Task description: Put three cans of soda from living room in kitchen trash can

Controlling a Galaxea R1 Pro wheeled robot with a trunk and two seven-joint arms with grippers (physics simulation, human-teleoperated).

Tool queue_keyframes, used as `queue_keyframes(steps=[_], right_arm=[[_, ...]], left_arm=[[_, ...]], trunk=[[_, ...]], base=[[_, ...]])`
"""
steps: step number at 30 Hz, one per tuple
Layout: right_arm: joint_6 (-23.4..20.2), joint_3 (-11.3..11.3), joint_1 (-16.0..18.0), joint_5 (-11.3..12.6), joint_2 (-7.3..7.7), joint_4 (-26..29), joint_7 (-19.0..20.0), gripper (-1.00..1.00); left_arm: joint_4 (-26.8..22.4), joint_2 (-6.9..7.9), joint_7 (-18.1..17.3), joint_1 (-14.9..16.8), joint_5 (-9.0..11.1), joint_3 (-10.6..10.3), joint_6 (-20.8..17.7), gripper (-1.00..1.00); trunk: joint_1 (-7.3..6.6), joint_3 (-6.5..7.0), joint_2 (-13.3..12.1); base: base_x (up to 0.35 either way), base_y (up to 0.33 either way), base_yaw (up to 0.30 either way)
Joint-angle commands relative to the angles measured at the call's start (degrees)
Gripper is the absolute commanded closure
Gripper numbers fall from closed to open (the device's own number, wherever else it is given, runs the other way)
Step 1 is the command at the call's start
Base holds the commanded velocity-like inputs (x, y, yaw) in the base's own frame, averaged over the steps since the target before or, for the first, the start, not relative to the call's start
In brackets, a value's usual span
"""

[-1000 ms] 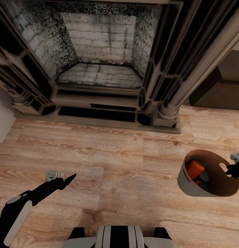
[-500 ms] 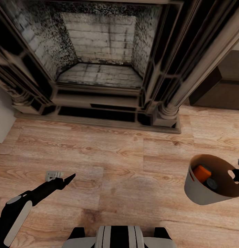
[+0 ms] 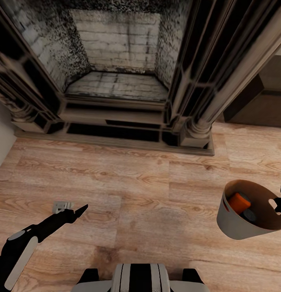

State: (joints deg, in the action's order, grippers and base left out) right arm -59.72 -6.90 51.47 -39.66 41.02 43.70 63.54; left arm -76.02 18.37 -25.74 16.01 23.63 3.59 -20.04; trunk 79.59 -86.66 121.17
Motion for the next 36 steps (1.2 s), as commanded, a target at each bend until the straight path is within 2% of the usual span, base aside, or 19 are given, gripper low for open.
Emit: queue_keyframes(steps=[1, 4, 5, 16, 22, 25, 26, 29, 32, 36], right_arm=[[-0.3, 0.0, 0.0, 0.4, 0.02, 0.0, 0.1, 1.00], [-0.3, 0.0, 0.0, 0.4, 0.00, 0.0, 0.1, 1.00], [-0.3, 0.1, 0.0, 0.4, -0.06, 0.0, 0.1, 1.00], [-0.3, 0.2, 0.0, 0.4, 0.02, 0.1, 0.1, 1.00], [-0.3, 0.5, 0.0, 0.4, 0.02, 0.1, 0.1, 1.00], [-0.3, 0.6, 0.0, 0.3, -0.17, 0.2, 0.1, 1.00], [-0.3, 0.7, 0.0, 0.3, -0.23, 0.3, 0.1, 1.00], [-0.3, 0.7, 0.0, 0.3, -0.25, 0.4, 0.1, 1.00], [-0.3, 0.7, 0.0, 0.3, -0.25, 0.4, 0.1, 1.00], [-0.3, 0.7, 0.0, 0.3, -0.29, 0.4, 0.1, 1.00]], left_arm=[[0.0, 0.00, 0.1, 0.0, 0.0, 0.0, 0.0, -1.00], [0.0, 0.00, 0.2, 0.0, 0.0, 0.0, 0.5, -1.00], [0.1, 0.00, 0.2, 0.0, -0.1, 0.0, 2.0, -1.00], [0.1, 0.00, 0.2, 0.0, -0.2, 0.0, 3.0, -1.00], [-0.7, 0.06, 0.2, 0.0, 0.1, 0.1, 2.3, -1.00], [-2.2, 0.20, 0.3, 0.4, 0.2, 0.3, -4.3, -1.00], [-4.5, 0.28, 0.3, 1.1, 0.3, 0.3, -9.5, -1.00], [-8.0, 0.28, 0.4, 4.2, 0.3, 0.5, -19.0, -1.00], [-9.1, 0.20, 0.7, 6.7, 0.2, 0.6, -22.7, -1.00], [-9.5, 0.14, 0.8, 7.5, 0.3, 0.7, -24.6, -1.00]], trunk=[[0.00, 0.00, 0.0], [0.00, 0.00, 0.0], [0.22, -0.18, 0.4], [2.63, -2.16, 4.8], [2.63, -2.16, 4.8], [2.63, -2.16, 4.8], [2.63, -2.16, 4.8], [2.85, -2.34, 5.2], [3.51, -2.87, 6.4], [4.39, -3.59, 8.0]], base=[[0.000, 0.000, 0.000], [0.000, 0.000, 0.000], [0.000, 0.000, 0.000], [0.000, 0.000, 0.000], [0.000, 0.000, 0.000], [0.000, 0.000, 0.000], [0.000, 0.000, 0.000], [0.000, 0.000, 0.000], [0.000, 0.000, 0.000], [0.000, 0.000, 0.000]])
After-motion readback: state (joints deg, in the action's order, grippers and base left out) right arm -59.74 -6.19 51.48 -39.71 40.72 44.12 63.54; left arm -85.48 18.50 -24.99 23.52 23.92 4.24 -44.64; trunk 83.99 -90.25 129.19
